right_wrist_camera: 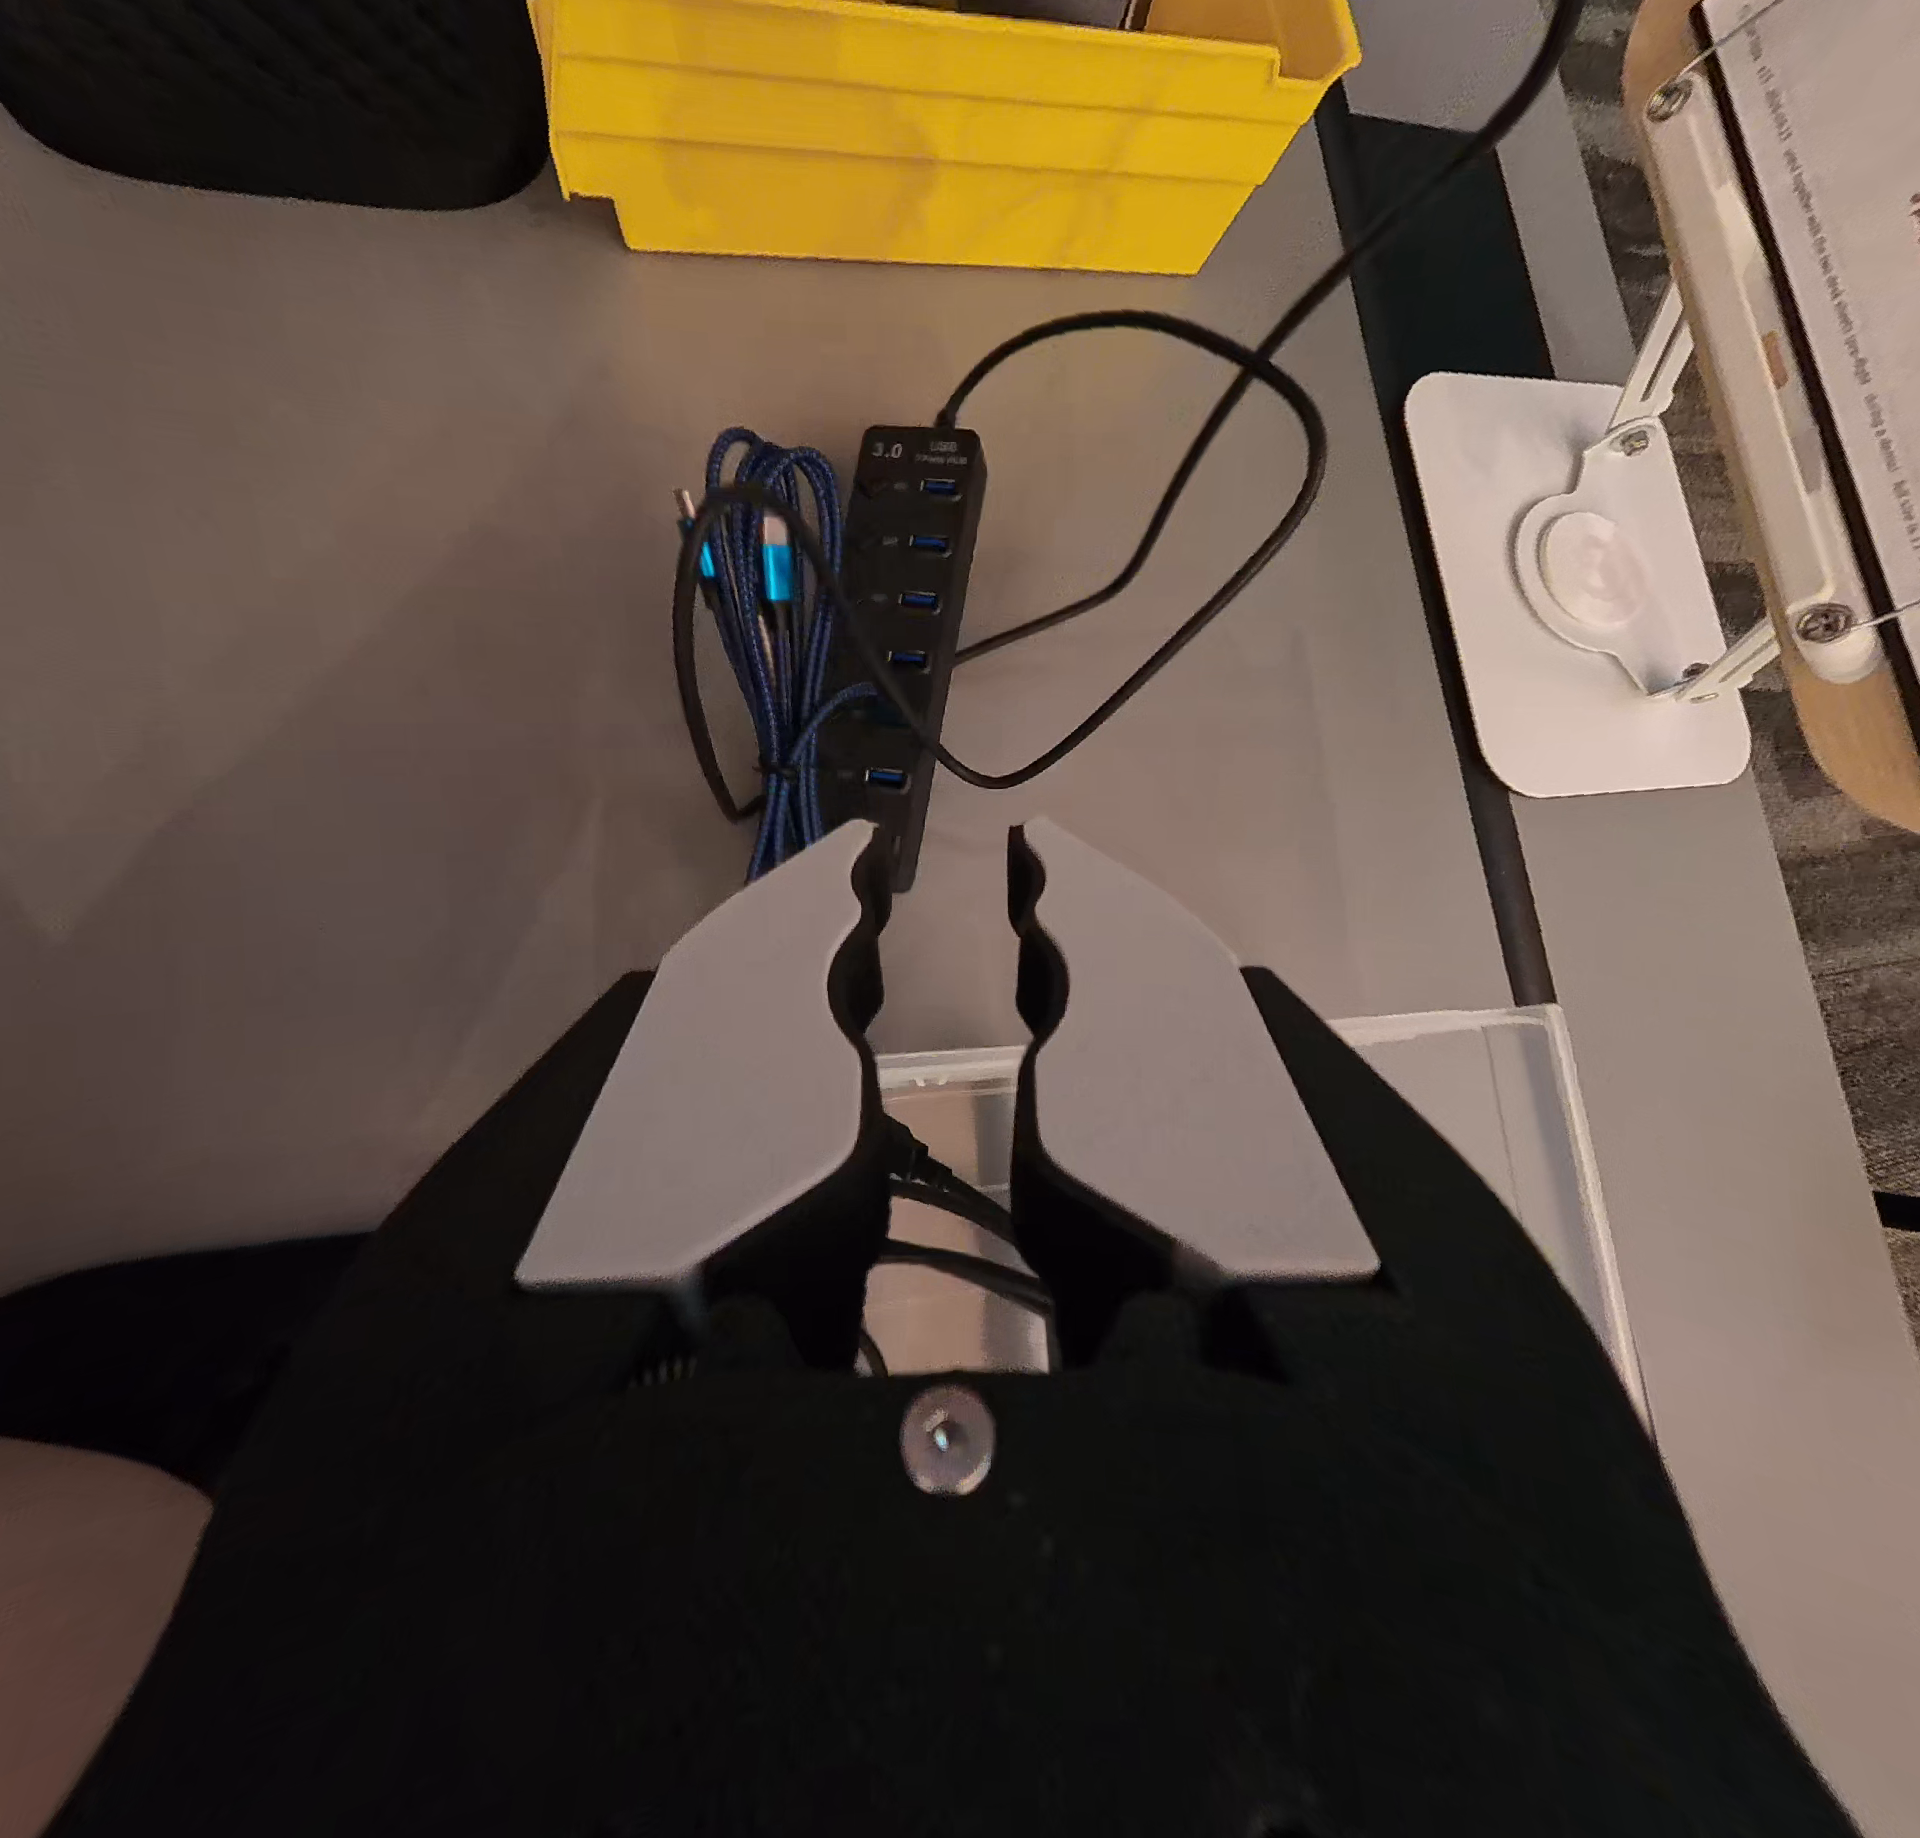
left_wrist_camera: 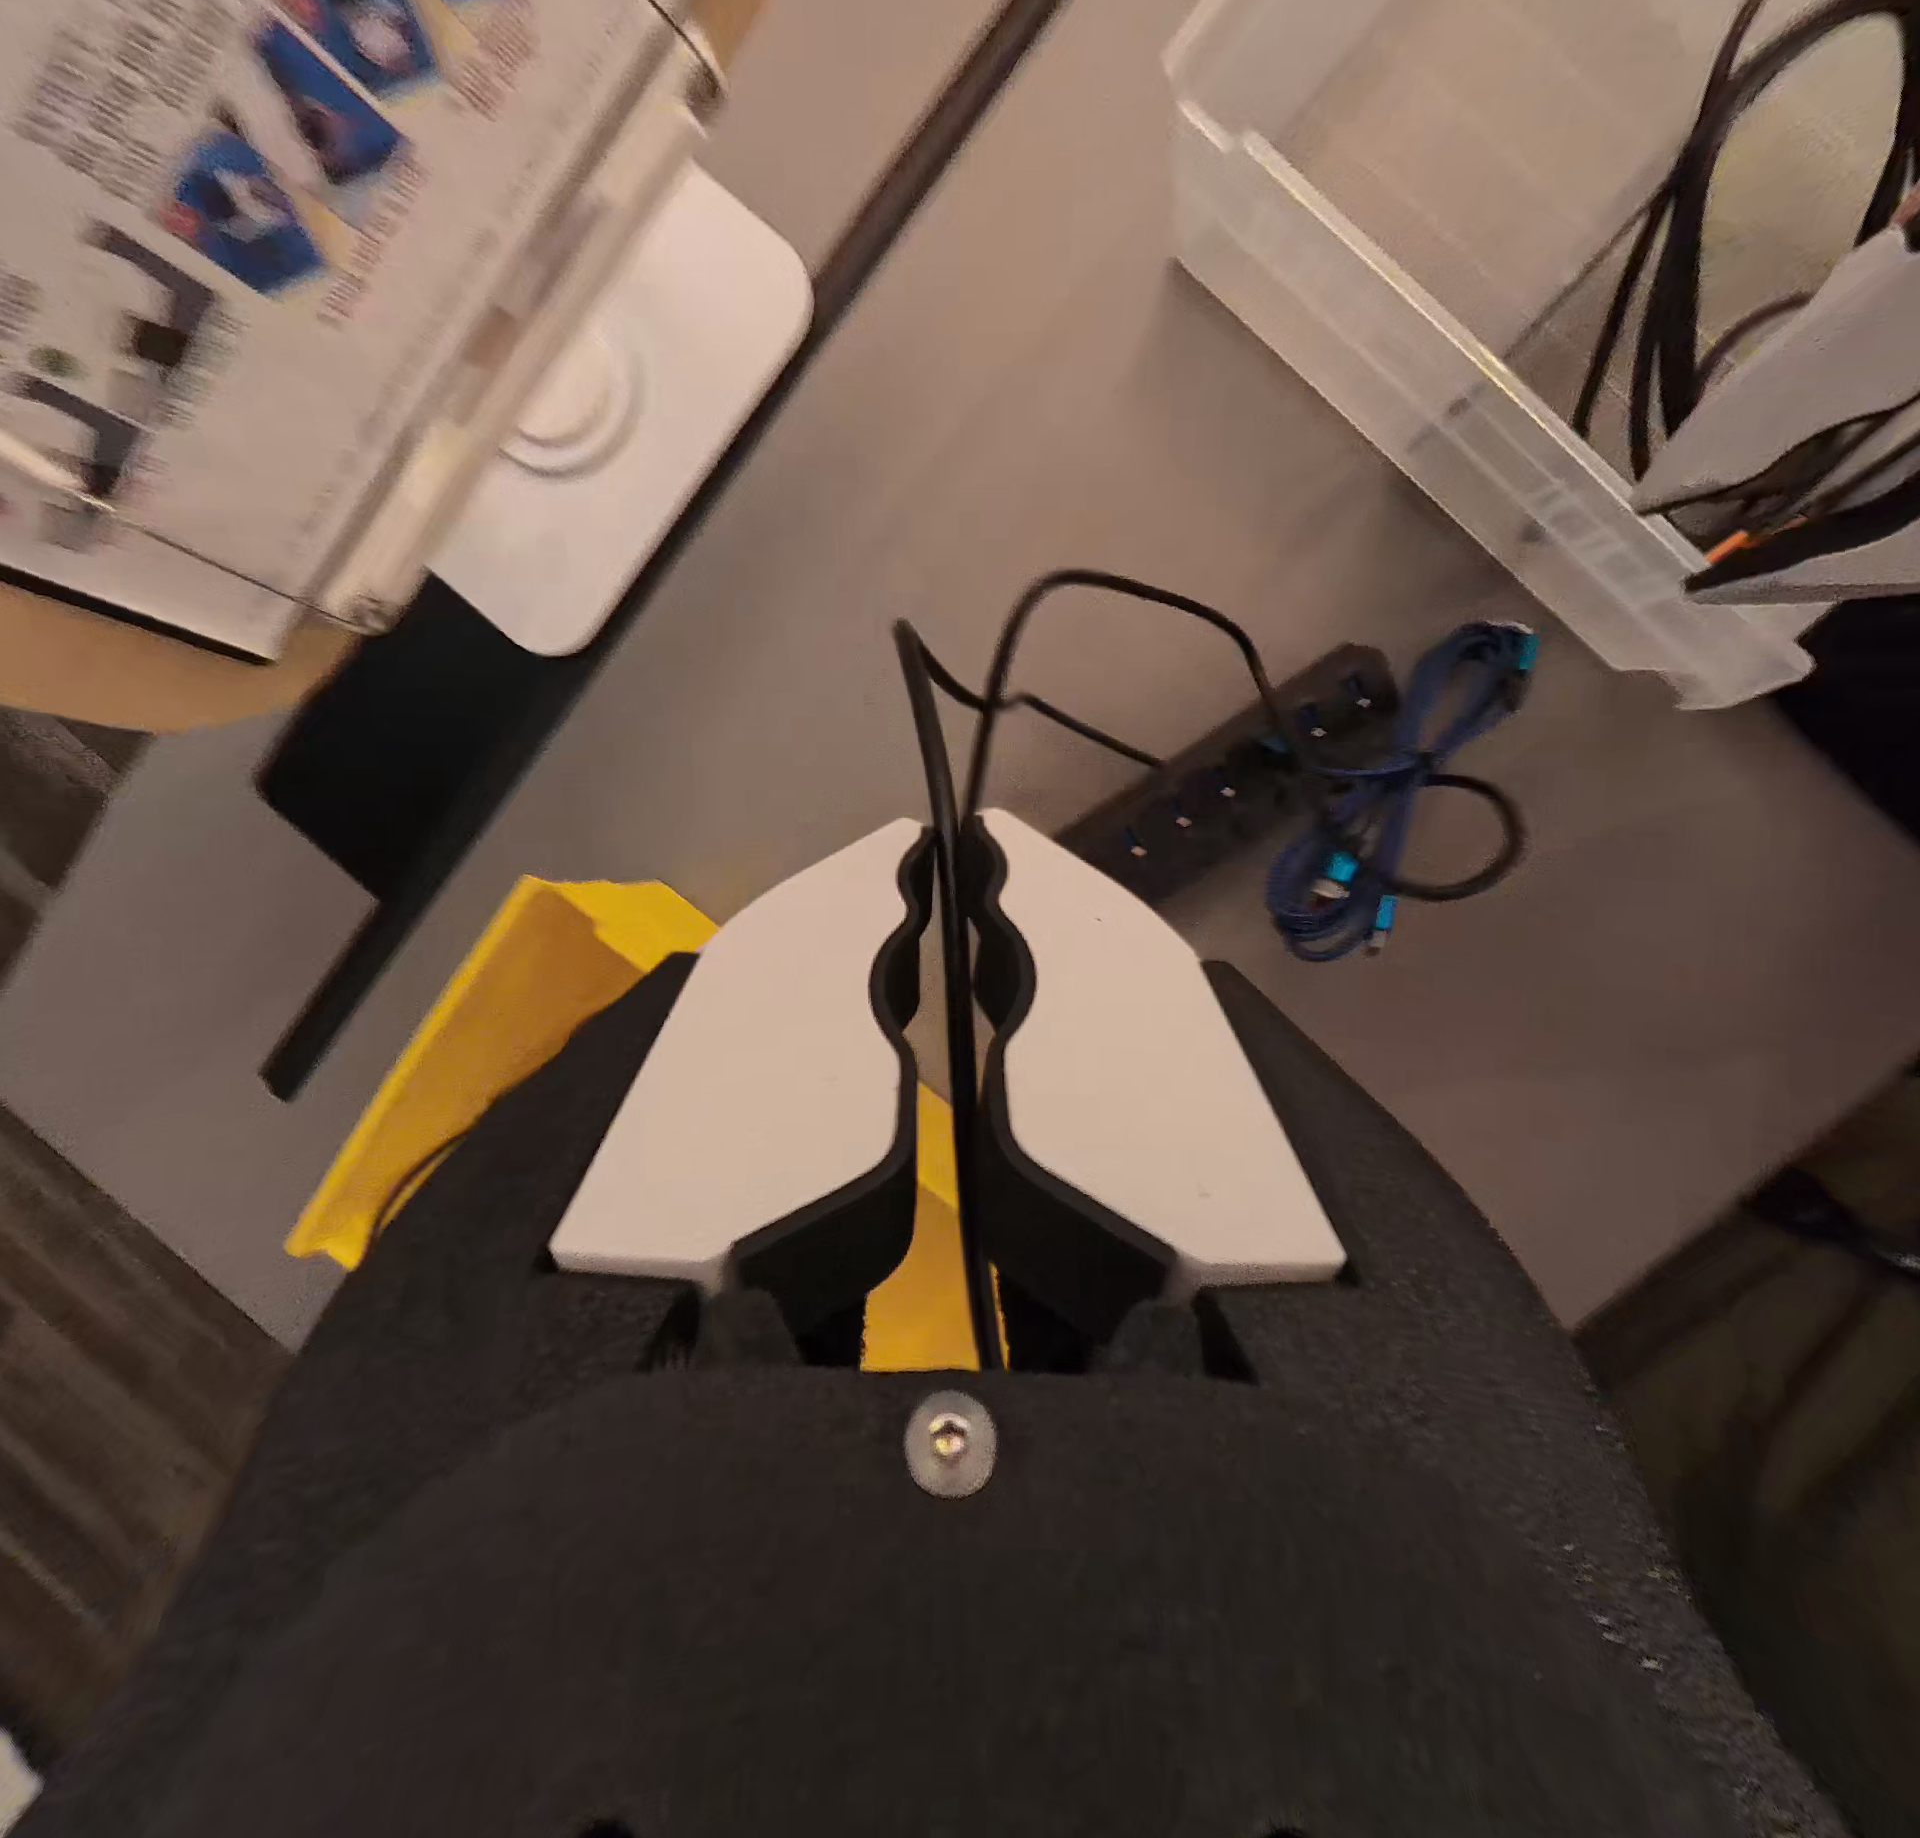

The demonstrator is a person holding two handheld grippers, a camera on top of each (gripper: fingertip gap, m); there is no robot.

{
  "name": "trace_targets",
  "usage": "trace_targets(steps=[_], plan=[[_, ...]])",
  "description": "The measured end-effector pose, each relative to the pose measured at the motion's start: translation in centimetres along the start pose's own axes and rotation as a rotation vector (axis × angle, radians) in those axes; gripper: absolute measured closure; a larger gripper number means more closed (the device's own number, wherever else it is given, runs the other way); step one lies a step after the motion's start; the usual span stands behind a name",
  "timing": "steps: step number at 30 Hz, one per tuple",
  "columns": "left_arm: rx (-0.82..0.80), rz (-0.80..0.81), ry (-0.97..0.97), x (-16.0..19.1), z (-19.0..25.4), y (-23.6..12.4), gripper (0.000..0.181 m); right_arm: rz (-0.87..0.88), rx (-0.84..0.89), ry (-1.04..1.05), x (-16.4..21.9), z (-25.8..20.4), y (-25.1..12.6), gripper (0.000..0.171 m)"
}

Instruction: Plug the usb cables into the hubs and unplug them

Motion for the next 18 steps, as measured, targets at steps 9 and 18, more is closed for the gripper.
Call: trace_targets(steps=[9,18], plan=[[0.162,-0.068,-0.054,4.3,5.7,10.6,0.181,0.018,-0.015,0.021,0.9,0.2,-0.6,0.15],[0.071,0.262,-0.162,8.8,6.0,11.9,0.181,-0.013,-0.091,0.087,-1.0,0.2,2.7,0.143]])
Point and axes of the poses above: each gripper's, where its closed fingertips meet, y out along the fingers, x out of its underside, z = x × y across the jaws, the point moved 5 cm from there along -y, back along the fingers, and after that the axes turned 9 degrees about -z, right-handed, at the moved point
